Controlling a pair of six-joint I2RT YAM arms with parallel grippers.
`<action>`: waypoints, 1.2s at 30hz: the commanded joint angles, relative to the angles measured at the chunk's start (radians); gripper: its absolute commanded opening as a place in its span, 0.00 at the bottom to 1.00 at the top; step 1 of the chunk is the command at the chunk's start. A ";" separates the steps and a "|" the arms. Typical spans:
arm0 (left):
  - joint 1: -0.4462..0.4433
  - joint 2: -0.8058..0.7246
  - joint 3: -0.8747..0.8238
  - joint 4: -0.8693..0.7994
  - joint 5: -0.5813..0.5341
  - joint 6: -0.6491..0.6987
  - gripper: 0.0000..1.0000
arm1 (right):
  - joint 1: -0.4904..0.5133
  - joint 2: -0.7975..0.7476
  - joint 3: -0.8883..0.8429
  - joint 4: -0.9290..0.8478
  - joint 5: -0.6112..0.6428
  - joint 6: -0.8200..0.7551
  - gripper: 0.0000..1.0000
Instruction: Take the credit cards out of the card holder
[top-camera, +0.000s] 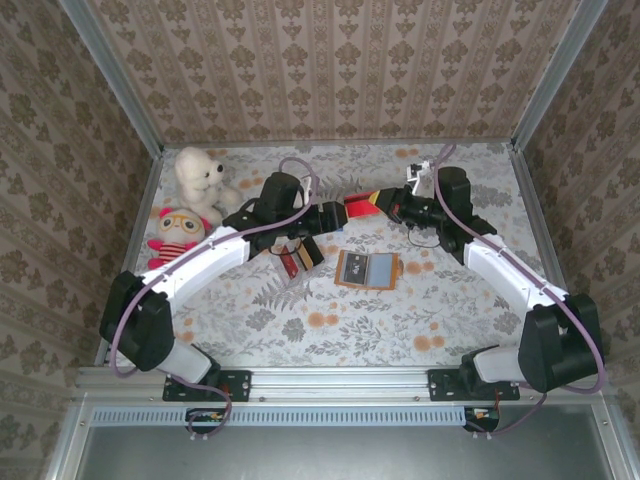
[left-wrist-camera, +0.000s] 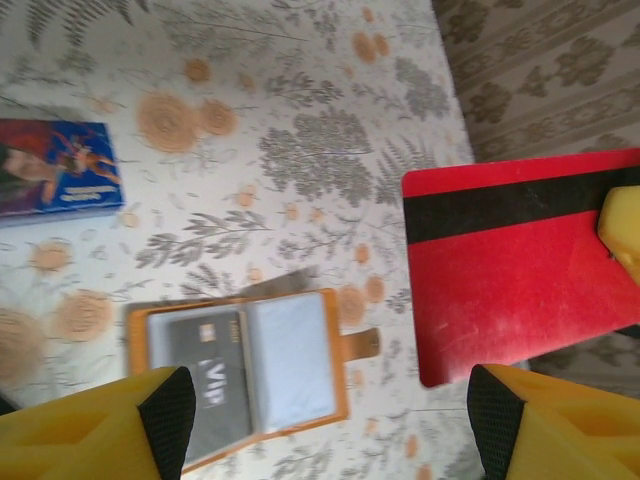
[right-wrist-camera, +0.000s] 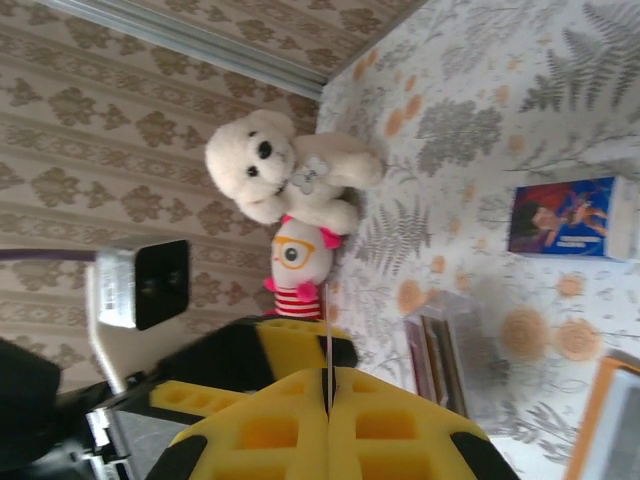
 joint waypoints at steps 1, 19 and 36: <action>0.013 0.016 -0.026 0.153 0.114 -0.132 0.75 | 0.008 0.011 0.019 0.110 -0.055 0.106 0.04; 0.087 -0.026 -0.091 0.372 0.259 -0.126 0.42 | 0.048 0.027 0.045 0.174 -0.154 0.144 0.08; 0.135 -0.104 -0.157 0.483 0.367 -0.156 0.07 | 0.055 0.094 0.064 0.245 -0.199 0.165 0.18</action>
